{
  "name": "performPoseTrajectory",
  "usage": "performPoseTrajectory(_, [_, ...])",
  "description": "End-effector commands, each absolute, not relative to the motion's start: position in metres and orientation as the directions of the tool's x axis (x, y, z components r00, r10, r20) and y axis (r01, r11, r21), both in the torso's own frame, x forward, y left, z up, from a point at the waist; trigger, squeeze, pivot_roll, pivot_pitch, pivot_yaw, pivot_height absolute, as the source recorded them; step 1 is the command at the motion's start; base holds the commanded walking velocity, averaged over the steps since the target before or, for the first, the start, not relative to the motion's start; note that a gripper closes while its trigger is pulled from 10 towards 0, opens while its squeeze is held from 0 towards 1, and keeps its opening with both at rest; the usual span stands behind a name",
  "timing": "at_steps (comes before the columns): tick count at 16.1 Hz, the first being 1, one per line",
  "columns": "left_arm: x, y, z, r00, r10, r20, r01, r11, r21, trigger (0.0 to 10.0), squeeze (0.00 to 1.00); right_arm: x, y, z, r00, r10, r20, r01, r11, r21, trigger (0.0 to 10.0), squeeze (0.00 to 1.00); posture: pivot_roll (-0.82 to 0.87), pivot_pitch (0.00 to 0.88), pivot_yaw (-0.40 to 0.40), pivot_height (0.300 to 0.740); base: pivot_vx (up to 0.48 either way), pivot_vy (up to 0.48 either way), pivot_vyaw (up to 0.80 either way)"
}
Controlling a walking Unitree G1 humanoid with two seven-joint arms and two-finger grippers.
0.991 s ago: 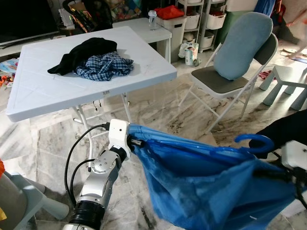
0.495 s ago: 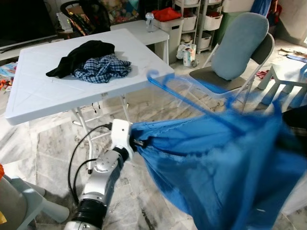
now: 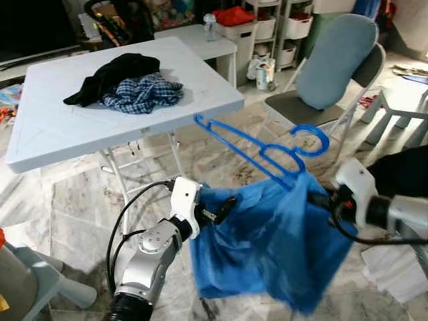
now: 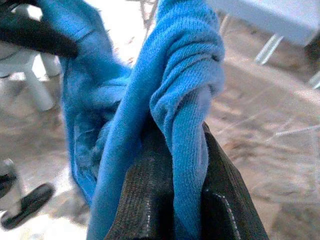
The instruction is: Hang hanger
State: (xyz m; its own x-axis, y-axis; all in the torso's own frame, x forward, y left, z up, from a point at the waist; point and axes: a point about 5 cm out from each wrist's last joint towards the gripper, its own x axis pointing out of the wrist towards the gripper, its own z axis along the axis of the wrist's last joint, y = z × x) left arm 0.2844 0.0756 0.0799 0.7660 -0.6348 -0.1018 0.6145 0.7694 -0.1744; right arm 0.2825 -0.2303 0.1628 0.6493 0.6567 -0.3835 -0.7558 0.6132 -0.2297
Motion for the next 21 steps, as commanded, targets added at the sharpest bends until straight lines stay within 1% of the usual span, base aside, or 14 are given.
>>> performPoseTrajectory(1, [0.282,0.074,0.084,0.739,-0.667,-0.090,0.652,0.743,-0.153,10.0,1.00,0.291,-0.223,0.168,0.674,0.653,-0.347,-0.738,0.616,-0.276,10.0,0.00,-0.18,0.000,0.014,0.740,0.000,0.000,0.00])
performPoseTrajectory(3, [0.277,0.069,0.084,0.685,-0.723,-0.095,0.711,0.691,-0.131,10.0,1.00,0.301,-0.213,0.167,0.704,0.641,-0.307,-0.711,0.639,-0.294,10.0,0.00,-0.18,0.000,0.013,0.740,0.000,0.000,0.00])
performPoseTrajectory(4, [0.271,0.062,0.085,0.625,-0.774,-0.099,0.767,0.633,-0.102,10.0,1.00,0.309,-0.201,0.161,0.738,0.622,-0.264,-0.675,0.667,-0.316,10.0,0.00,-0.18,0.000,0.014,0.740,0.000,0.000,0.00])
performPoseTrajectory(5, [0.266,0.057,0.084,0.588,-0.802,-0.107,0.798,0.597,-0.082,10.0,1.00,0.315,-0.193,0.156,0.753,0.615,-0.235,-0.657,0.681,-0.325,10.0,0.00,-0.17,0.000,0.017,0.740,0.000,0.000,0.00])
performPoseTrajectory(6, [0.264,0.055,0.084,0.567,-0.816,-0.116,0.815,0.576,-0.068,10.0,1.00,0.317,-0.189,0.153,0.759,0.614,-0.218,-0.651,0.699,-0.296,10.0,0.00,-0.17,0.000,0.017,0.740,0.000,0.000,0.00])
performPoseTrajectory(7, [0.263,0.055,0.082,0.559,-0.820,-0.121,0.821,0.568,-0.057,10.0,1.00,0.320,-0.186,0.154,0.777,0.606,-0.171,-0.628,0.722,-0.290,10.0,0.00,-0.17,0.000,0.023,0.740,0.000,0.000,0.00])
performPoseTrajectory(9, [0.263,0.056,0.082,0.543,-0.831,-0.124,0.833,0.551,-0.049,10.0,1.00,0.323,-0.176,0.150,0.761,0.632,-0.145,-0.646,0.720,-0.252,10.0,0.00,-0.17,0.000,0.029,0.740,0.000,0.000,0.00])
performPoseTrajectory(11, [0.265,0.054,0.085,0.536,-0.837,-0.112,0.838,0.543,-0.047,10.0,1.00,0.328,-0.173,0.139,0.770,0.614,-0.175,-0.638,0.741,-0.211,10.0,0.00,-0.17,0.000,0.030,0.740,0.000,0.000,0.00])
performPoseTrajectory(14, [0.266,0.053,0.086,0.526,-0.844,-0.108,0.846,0.532,-0.039,10.0,1.00,0.327,-0.169,0.124,0.737,0.628,-0.247,-0.675,0.685,-0.273,10.0,0.00,-0.16,0.000,0.028,0.740,0.000,0.000,0.00])
performPoseTrajectory(15, [0.265,0.053,0.086,0.528,-0.843,-0.104,0.845,0.533,-0.033,10.0,1.00,0.324,-0.168,0.121,0.723,0.639,-0.263,-0.689,0.640,-0.340,10.0,0.00,-0.16,0.000,0.025,0.740,0.000,0.000,0.00])
performPoseTrajectory(16, [0.265,0.053,0.086,0.529,-0.842,-0.107,0.844,0.535,-0.028,10.0,1.00,0.324,-0.169,0.120,0.723,0.643,-0.252,-0.689,0.642,-0.337,10.0,0.00,-0.16,0.000,0.023,0.740,0.000,0.000,0.00])
performPoseTrajectory(17, [0.265,0.054,0.085,0.532,-0.839,-0.111,0.843,0.538,-0.024,10.0,1.00,0.323,-0.172,0.117,0.715,0.644,-0.272,-0.698,0.640,-0.322,10.0,0.00,-0.16,0.000,0.022,0.740,0.000,0.000,0.00])
performPoseTrajectory(18, [0.264,0.053,0.085,0.530,-0.841,-0.111,0.844,0.535,-0.025,10.0,1.00,0.323,-0.176,0.117,0.740,0.620,-0.260,-0.669,0.641,-0.375,10.0,0.00,-0.16,0.000,0.022,0.740,0.000,0.000,0.00])
performPoseTrajectory(21, [0.264,0.053,0.086,0.515,-0.848,-0.123,0.855,0.518,0.015,10.0,1.00,0.317,-0.188,0.113,0.700,0.633,-0.330,-0.710,0.570,-0.413,10.0,0.00,-0.17,0.000,0.022,0.740,0.000,0.000,0.00])
